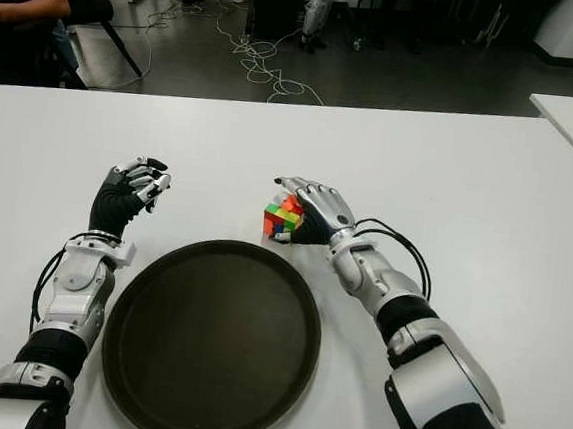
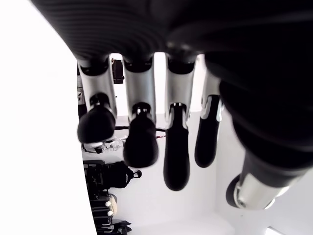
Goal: Pick up the Rubik's Cube and put it in the plate
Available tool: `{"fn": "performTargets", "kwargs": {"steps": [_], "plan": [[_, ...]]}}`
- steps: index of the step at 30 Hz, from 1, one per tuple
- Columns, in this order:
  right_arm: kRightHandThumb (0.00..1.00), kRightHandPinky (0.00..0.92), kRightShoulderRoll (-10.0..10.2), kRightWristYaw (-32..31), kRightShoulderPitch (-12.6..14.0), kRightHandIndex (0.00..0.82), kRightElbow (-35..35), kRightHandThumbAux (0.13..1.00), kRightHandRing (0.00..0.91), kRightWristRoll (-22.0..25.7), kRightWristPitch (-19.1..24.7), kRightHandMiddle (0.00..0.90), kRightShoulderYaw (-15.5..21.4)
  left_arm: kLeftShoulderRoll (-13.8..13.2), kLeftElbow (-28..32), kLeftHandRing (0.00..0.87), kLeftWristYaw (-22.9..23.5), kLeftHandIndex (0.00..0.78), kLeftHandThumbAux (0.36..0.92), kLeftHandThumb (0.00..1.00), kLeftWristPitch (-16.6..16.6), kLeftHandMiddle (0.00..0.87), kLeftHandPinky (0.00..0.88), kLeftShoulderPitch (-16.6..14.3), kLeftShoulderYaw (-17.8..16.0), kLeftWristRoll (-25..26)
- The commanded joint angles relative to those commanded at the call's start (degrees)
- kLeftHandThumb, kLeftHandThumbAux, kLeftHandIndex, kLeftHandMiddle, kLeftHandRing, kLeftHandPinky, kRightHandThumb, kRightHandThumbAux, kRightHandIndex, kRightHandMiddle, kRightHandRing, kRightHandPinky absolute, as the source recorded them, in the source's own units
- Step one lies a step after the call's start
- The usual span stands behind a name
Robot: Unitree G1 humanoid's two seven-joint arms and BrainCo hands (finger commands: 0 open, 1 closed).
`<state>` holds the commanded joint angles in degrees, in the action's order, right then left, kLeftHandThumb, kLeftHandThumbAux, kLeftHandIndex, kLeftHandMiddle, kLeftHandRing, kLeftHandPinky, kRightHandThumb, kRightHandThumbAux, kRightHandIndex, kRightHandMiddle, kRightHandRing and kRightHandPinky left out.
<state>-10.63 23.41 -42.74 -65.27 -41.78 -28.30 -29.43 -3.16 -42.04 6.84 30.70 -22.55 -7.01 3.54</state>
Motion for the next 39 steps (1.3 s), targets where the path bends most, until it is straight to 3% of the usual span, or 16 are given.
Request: {"fn": "performTargets", "kwargs": {"steps": [39], "plan": [[0.087,0.279,1.37,0.52,-0.92,0.147,-1.15,0.685,0.244,0.03,1.06,0.227,-1.33,-0.23,0.89,0.737,-0.31,0.423,0.658,0.846,-0.15,0.578,0.772,0.59,0.32,-0.36]]}}
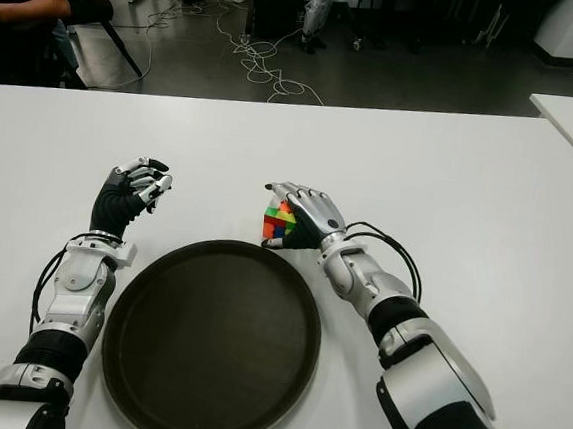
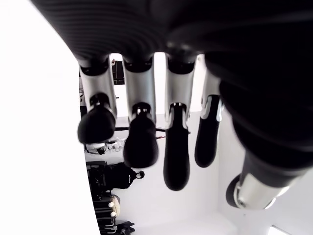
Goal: Pick up the Rubik's Cube and put it in the plate
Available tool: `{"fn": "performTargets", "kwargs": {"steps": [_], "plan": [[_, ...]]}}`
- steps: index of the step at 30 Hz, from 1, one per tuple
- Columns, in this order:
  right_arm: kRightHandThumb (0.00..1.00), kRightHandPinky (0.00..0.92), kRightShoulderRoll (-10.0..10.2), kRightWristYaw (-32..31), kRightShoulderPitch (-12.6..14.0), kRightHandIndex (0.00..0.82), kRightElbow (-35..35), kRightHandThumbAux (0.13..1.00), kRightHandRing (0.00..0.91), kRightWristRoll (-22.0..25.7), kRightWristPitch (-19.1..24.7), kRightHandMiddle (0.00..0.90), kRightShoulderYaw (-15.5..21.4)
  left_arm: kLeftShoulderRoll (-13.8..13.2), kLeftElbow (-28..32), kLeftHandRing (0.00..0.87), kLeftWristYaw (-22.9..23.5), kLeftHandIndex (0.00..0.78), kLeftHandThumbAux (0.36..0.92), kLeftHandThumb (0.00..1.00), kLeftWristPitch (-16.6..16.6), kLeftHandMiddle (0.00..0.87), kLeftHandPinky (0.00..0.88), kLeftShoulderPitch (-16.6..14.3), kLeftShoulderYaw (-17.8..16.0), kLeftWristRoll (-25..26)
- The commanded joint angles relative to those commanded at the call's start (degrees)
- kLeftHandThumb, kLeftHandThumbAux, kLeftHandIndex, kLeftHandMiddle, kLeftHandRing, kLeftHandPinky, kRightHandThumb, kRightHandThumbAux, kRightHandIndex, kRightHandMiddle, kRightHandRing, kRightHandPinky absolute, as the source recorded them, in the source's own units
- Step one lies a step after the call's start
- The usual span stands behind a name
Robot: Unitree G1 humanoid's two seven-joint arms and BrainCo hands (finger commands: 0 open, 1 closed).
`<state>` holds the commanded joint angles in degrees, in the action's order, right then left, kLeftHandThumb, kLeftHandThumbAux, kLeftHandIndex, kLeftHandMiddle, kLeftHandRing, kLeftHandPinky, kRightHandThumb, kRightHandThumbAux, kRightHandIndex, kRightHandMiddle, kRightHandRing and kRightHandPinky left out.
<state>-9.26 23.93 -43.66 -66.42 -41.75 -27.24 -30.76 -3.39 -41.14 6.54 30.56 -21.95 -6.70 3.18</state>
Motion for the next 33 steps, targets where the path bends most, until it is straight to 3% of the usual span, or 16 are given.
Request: {"fn": "performTargets", "kwargs": {"steps": [33], "plan": [[0.068,0.298,0.31,1.39,-0.82,0.154,-0.77,0.694,0.248,-0.63,-1.29,0.229,-1.21,-0.01,-0.13,0.734,0.35,0.422,0.659,0.846,-0.03,0.579,0.763,-0.08,-0.06,0.55]]}}
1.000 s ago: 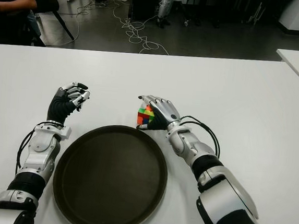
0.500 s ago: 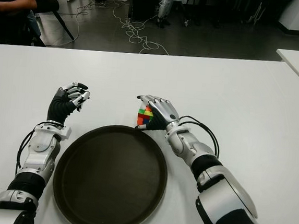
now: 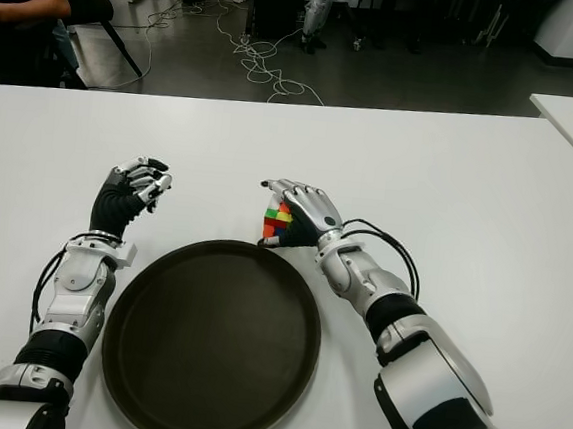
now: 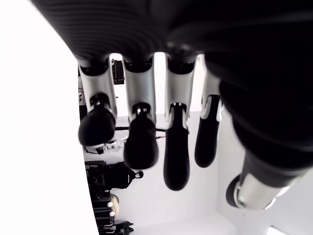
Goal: Pick up the Rubik's Cube and put it in the plate
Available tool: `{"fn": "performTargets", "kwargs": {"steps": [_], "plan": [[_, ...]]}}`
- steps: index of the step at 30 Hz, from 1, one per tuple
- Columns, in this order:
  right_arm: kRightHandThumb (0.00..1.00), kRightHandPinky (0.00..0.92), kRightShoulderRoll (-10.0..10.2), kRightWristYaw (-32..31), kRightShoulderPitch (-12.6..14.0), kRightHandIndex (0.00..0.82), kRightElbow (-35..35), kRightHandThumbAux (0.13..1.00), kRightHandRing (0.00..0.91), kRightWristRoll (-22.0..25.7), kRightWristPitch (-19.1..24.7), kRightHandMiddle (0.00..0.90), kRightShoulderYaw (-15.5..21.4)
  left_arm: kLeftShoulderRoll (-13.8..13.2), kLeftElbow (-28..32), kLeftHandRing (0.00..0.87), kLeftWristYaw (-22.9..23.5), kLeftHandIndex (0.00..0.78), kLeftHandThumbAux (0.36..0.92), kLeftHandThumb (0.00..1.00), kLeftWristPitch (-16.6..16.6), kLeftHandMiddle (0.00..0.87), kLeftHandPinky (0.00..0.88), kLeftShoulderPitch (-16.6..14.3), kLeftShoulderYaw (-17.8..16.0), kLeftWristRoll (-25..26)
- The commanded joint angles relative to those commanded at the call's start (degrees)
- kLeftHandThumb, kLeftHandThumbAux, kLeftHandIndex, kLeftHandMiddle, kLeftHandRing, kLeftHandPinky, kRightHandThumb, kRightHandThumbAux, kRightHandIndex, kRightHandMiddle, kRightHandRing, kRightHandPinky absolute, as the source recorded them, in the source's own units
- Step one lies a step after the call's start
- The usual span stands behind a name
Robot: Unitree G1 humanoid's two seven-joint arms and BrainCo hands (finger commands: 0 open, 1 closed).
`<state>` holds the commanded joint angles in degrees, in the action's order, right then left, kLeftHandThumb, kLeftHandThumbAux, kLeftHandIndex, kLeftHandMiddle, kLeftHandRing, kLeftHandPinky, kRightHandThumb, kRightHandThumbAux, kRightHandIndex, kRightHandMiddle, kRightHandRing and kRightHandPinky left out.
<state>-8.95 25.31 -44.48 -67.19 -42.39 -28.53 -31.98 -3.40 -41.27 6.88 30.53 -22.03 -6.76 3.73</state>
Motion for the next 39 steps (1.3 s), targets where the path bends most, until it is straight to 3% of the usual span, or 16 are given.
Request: {"fn": "performTargets", "kwargs": {"steps": [16,27,39], "plan": [[0.058,0.296,-0.03,0.26,-0.04,0.163,0.07,0.702,0.253,-0.02,0.06,0.235,-0.28,0.02,0.69,0.735,0.02,0.422,0.659,0.846,-1.45,0.581,0.762,0.15,-0.05,0.21],[0.034,0.256,-0.39,-0.60,-0.23,0.151,0.22,0.685,0.233,0.24,0.62,0.223,-0.05,0.08,0.79,0.734,-0.50,0.422,0.659,0.846,-0.55,0.580,0.763,0.37,0.04,-0.29],[0.027,0.295,-0.99,-1.36,-1.00,0.161,-0.44,0.679,0.264,0.67,1.04,0.246,0.62,0.02,0.14,0.734,-0.44,0.419,0.660,0.845,-0.08,0.578,0.765,0.19,-0.10,-0.14]]}}
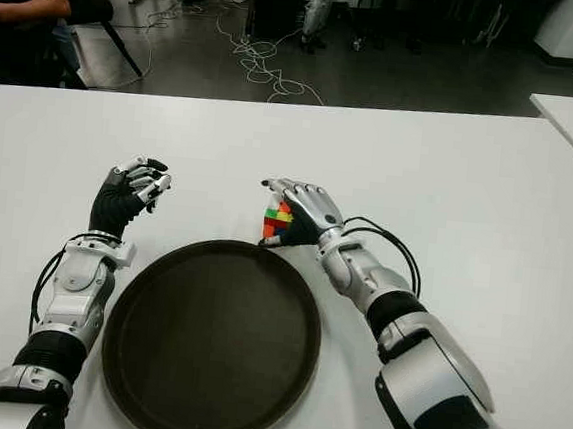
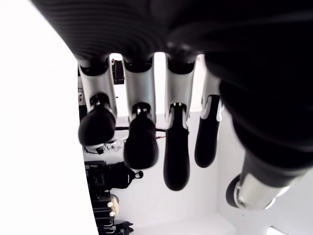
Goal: Pick up the Rubik's Cube and put it in the plate
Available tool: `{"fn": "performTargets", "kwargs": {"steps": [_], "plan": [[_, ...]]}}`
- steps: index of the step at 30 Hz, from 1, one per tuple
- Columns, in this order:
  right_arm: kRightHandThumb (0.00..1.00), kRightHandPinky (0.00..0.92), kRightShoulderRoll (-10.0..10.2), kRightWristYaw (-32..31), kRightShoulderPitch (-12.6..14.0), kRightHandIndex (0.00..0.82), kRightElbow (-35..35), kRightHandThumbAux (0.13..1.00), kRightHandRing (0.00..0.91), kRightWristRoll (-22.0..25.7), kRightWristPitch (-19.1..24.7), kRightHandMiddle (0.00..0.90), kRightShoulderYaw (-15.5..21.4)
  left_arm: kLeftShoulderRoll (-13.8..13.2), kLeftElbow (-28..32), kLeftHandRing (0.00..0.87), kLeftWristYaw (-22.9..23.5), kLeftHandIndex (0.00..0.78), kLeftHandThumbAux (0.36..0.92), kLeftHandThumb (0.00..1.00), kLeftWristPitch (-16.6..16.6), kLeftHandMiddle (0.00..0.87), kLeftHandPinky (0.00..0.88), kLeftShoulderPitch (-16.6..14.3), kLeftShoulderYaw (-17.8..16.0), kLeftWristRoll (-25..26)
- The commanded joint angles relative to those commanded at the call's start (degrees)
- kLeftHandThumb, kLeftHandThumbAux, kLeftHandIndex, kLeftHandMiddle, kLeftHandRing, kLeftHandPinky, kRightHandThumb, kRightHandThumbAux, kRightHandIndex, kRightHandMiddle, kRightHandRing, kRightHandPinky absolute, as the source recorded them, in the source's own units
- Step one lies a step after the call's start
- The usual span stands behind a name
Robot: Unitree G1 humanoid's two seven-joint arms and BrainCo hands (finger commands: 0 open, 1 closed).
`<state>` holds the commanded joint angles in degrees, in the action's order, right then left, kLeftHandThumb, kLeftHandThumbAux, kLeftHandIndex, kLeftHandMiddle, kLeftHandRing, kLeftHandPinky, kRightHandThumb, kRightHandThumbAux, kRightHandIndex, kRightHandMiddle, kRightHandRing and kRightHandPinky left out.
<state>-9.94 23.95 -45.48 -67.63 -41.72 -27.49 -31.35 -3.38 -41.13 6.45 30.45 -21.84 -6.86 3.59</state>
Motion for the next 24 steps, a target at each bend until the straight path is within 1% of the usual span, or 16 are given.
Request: {"fn": "performTargets", "kwargs": {"steps": [6,13,18,24], "plan": [[0.033,0.271,-0.13,-0.33,-0.28,0.158,-0.19,0.670,0.242,0.09,0.22,0.221,0.31,-0.07,-0.33,0.737,0.19,0.420,0.659,0.846,0.37,0.580,0.768,-0.09,-0.07,0.11],[0.042,0.296,-0.29,-0.86,-0.55,0.164,-0.60,0.675,0.256,0.34,0.06,0.230,0.67,0.08,-0.04,0.734,0.21,0.423,0.658,0.846,0.11,0.580,0.763,-0.07,-0.13,0.34],[0.046,0.291,-0.37,-1.45,-0.57,0.164,-0.47,0.680,0.261,0.45,-0.01,0.240,0.84,0.19,0.17,0.736,0.37,0.423,0.658,0.846,-0.15,0.578,0.765,-0.03,-0.13,0.55],[0.028,0.291,-0.51,-1.93,-0.62,0.163,-0.43,0.674,0.259,0.34,0.24,0.239,0.79,0.13,0.56,0.737,0.01,0.420,0.659,0.845,-0.57,0.577,0.768,0.14,0.02,0.25]]}}
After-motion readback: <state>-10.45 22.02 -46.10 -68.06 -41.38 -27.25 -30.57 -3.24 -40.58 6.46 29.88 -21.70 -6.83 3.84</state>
